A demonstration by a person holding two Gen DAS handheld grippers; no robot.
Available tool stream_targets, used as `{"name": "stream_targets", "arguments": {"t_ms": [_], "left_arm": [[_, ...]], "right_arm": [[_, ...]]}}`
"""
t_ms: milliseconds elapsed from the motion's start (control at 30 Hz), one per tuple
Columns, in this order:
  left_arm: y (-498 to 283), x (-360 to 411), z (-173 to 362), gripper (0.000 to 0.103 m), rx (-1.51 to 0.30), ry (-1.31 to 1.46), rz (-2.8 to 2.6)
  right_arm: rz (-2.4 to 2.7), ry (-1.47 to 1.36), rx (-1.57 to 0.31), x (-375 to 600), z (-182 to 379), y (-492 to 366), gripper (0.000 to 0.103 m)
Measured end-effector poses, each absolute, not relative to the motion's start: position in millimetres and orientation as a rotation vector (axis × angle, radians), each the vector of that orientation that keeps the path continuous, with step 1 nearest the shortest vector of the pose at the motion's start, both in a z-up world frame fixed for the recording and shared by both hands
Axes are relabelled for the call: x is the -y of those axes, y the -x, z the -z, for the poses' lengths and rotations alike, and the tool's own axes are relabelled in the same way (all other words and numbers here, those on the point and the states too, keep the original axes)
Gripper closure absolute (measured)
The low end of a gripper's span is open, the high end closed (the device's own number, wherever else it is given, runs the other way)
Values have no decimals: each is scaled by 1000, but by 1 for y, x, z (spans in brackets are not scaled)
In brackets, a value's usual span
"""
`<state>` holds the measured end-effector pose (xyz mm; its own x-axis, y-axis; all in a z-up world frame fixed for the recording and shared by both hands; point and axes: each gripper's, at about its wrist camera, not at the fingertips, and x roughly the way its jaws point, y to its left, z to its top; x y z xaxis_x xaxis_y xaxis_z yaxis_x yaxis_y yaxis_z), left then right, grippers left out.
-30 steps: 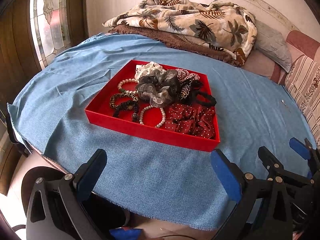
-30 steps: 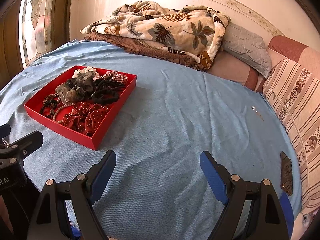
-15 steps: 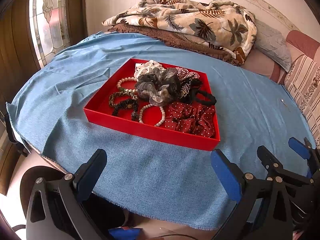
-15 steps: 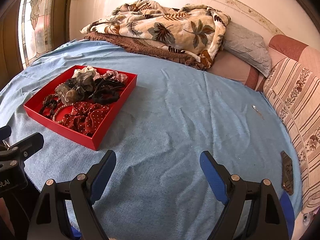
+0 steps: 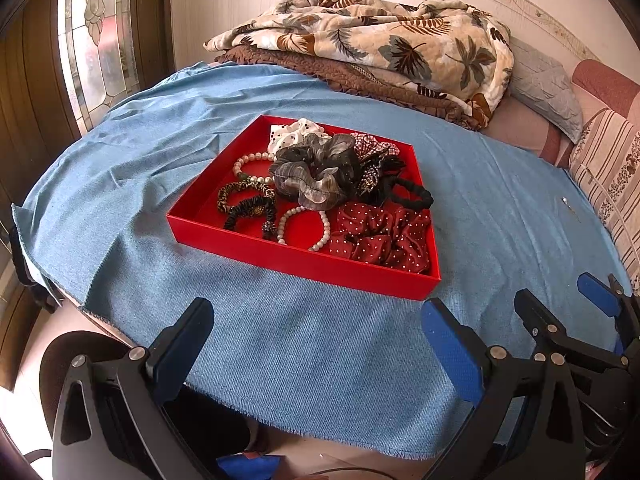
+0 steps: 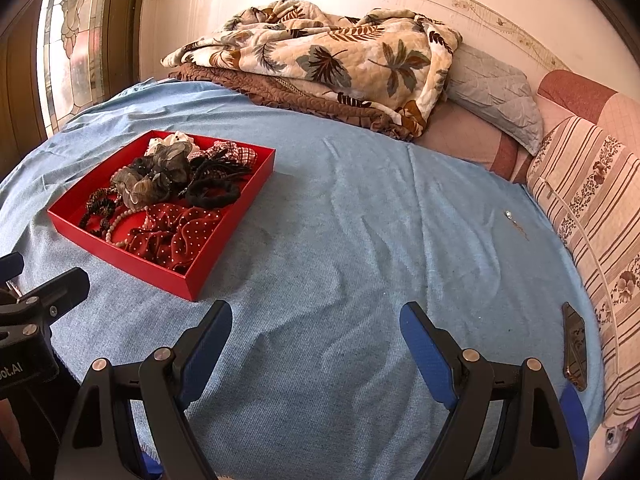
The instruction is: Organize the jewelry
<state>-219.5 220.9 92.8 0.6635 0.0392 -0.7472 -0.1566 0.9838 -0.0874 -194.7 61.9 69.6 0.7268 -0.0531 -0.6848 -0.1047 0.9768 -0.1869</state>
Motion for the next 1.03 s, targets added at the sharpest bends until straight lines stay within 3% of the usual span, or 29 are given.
{"name": "stream_targets", "arguments": {"t_ms": [733, 1033], "left_arm": [[220, -222, -90, 0, -831, 151, -130], [205, -202, -119, 0, -797, 83, -132]], "right_arm": [[-47, 207, -768, -67, -66, 193, 14], [-42, 146, -762, -45, -71, 189, 14]]}}
